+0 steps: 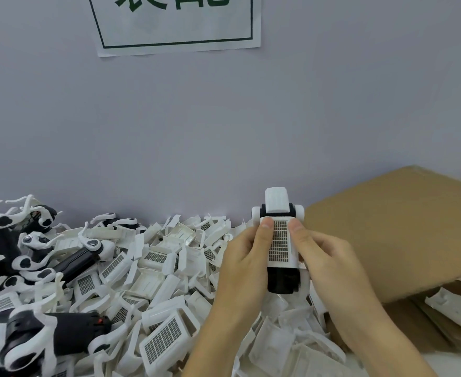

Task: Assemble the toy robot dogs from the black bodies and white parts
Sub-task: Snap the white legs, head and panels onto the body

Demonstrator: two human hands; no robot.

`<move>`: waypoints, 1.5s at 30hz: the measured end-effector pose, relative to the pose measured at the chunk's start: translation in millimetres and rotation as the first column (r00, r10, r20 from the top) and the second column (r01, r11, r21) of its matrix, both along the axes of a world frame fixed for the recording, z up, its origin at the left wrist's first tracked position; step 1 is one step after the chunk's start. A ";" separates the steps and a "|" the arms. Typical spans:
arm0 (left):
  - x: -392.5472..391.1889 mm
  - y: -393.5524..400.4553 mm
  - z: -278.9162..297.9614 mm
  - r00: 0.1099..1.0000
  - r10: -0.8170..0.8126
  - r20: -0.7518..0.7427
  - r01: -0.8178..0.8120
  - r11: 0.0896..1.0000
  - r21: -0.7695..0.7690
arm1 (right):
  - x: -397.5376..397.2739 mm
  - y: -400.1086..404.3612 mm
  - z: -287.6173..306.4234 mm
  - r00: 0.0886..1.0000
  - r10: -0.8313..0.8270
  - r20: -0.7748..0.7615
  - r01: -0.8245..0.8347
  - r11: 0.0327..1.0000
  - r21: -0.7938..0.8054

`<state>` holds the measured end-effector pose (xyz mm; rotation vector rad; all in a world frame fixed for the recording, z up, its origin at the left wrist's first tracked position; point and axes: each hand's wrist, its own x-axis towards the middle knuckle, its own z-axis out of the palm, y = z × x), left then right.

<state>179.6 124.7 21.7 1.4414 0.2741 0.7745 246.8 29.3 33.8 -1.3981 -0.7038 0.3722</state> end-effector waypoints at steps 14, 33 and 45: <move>8.1 -4.7 1.2 0.990 0.096 -0.103 -0.109 0.986 -0.124 | -5.9 12.9 -13.8 0.974 -0.028 -0.226 0.060 0.989 0.138; 6.3 -3.5 3.3 0.991 0.022 -0.131 -0.034 0.995 -0.091 | -0.5 13.2 -16.2 0.958 -0.022 -0.286 0.067 0.987 0.149; 5.1 -4.7 2.4 0.985 0.094 -0.146 -0.110 0.989 -0.103 | 3.7 13.2 -18.6 0.989 -0.025 -0.146 0.038 0.996 0.082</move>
